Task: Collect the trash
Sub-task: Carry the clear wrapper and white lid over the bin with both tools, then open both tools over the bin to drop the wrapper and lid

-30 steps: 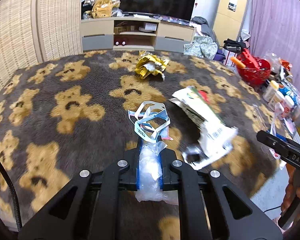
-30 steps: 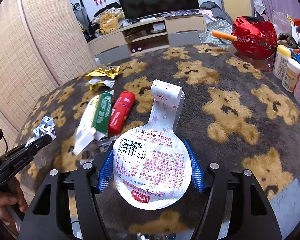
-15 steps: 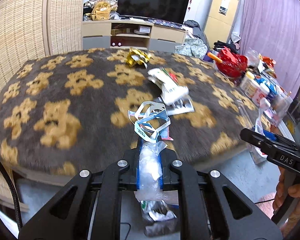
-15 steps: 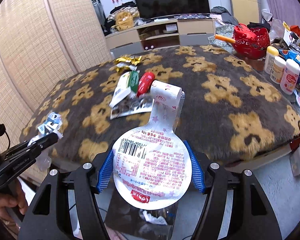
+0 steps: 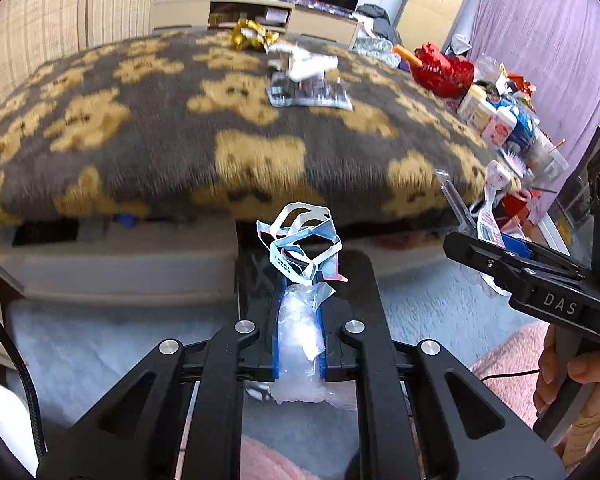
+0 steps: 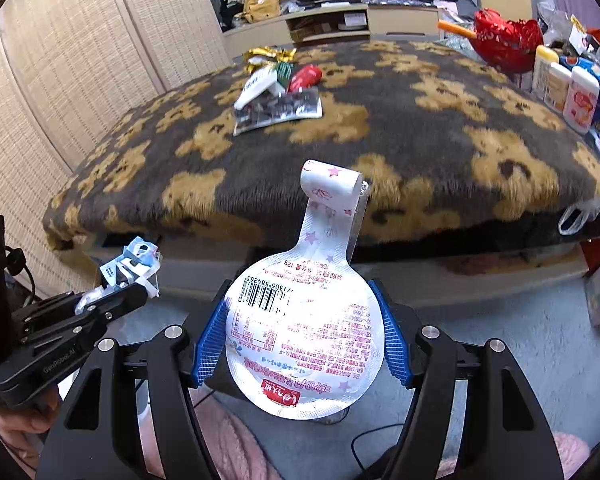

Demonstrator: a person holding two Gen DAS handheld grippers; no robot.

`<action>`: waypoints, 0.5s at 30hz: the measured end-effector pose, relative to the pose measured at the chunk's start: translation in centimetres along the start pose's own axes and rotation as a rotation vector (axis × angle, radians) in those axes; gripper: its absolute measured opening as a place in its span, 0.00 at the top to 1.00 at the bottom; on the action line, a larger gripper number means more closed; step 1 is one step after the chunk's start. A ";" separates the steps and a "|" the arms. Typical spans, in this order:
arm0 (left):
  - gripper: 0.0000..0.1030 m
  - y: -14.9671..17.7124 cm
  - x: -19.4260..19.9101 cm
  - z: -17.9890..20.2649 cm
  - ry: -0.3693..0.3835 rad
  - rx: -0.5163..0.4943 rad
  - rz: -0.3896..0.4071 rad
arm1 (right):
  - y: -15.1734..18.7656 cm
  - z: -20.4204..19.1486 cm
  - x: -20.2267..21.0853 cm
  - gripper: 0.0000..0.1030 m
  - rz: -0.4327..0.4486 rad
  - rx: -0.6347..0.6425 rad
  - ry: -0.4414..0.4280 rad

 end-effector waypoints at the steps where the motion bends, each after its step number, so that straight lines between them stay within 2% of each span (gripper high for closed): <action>1: 0.89 0.6 -0.5 0.0 0.004 0.003 -0.012 | 0.3 0.0 -0.4 0.34 -0.009 0.000 -0.003; 8: 0.89 3.8 -4.6 0.7 0.044 0.011 -0.112 | 2.5 0.0 -4.1 0.34 -0.105 -0.021 -0.054; 15: 0.89 4.4 -8.0 0.6 0.038 -0.001 -0.182 | 3.4 0.1 -7.1 0.34 -0.172 -0.032 -0.056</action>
Point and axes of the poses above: each gripper's, at about its wrist camera, not at the fingertips, and x roughly against the way its jaws point, z to its right, y to its underside, the point moved 9 cm from there along -x, roughly the way its jaws point, and after that the axes turned 8 degrees about -z, right-handed, at the moved point
